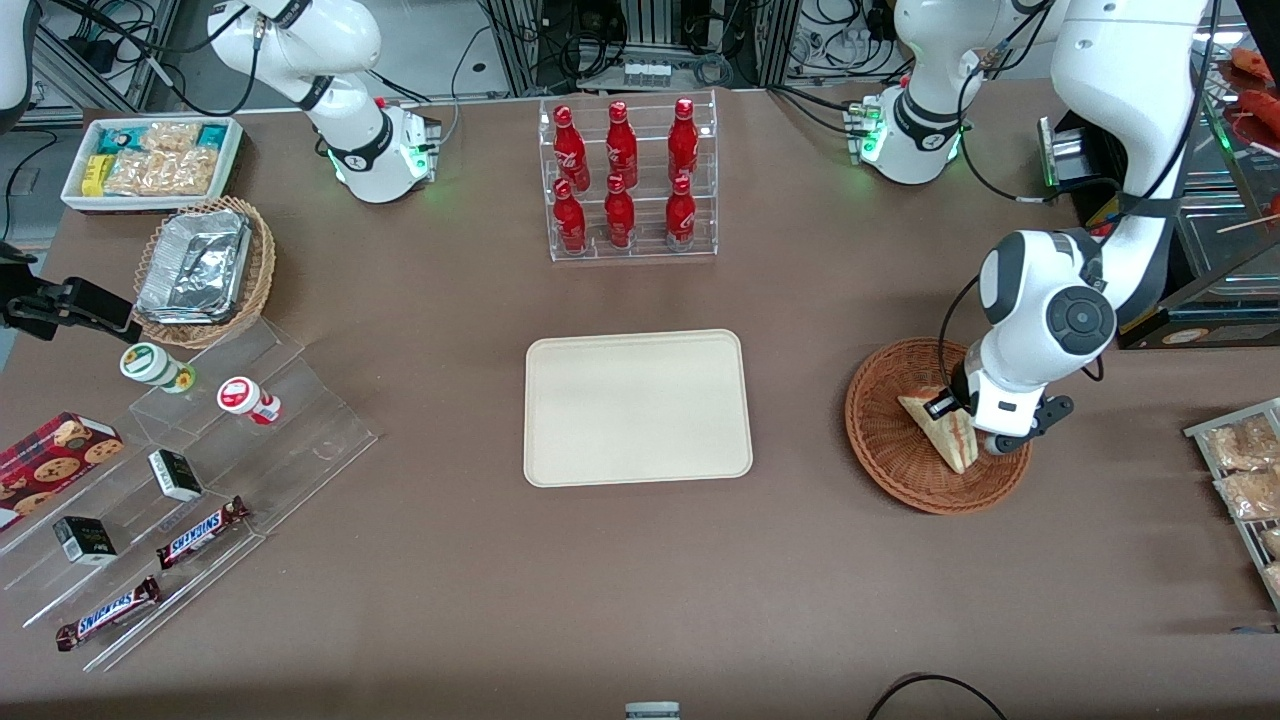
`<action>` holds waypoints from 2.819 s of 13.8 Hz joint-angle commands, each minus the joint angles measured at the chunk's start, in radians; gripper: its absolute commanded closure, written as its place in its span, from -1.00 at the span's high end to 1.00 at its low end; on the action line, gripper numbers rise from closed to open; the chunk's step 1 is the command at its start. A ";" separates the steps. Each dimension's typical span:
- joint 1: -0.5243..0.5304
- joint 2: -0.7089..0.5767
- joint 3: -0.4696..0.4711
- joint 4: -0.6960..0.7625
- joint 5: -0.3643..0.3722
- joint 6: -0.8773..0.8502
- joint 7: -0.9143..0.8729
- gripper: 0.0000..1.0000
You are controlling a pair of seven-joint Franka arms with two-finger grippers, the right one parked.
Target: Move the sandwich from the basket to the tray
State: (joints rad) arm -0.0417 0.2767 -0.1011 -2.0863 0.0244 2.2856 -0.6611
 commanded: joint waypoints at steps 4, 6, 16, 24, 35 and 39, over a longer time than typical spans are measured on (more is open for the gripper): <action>-0.214 0.027 -0.003 0.230 0.006 -0.251 -0.021 -1.00; -0.301 0.061 -0.003 0.262 -0.004 -0.250 -0.052 -1.00; -0.638 0.464 -0.003 0.741 -0.003 -0.262 -0.310 -1.00; -0.707 0.582 -0.002 0.856 0.002 -0.259 -0.419 -1.00; -0.692 0.423 0.017 0.839 0.034 -0.342 -0.394 1.00; -0.586 0.311 0.043 0.770 0.026 -0.440 -0.257 1.00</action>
State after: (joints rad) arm -0.7014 0.6687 -0.0571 -1.2404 0.0543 1.8991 -0.9995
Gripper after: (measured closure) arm 0.000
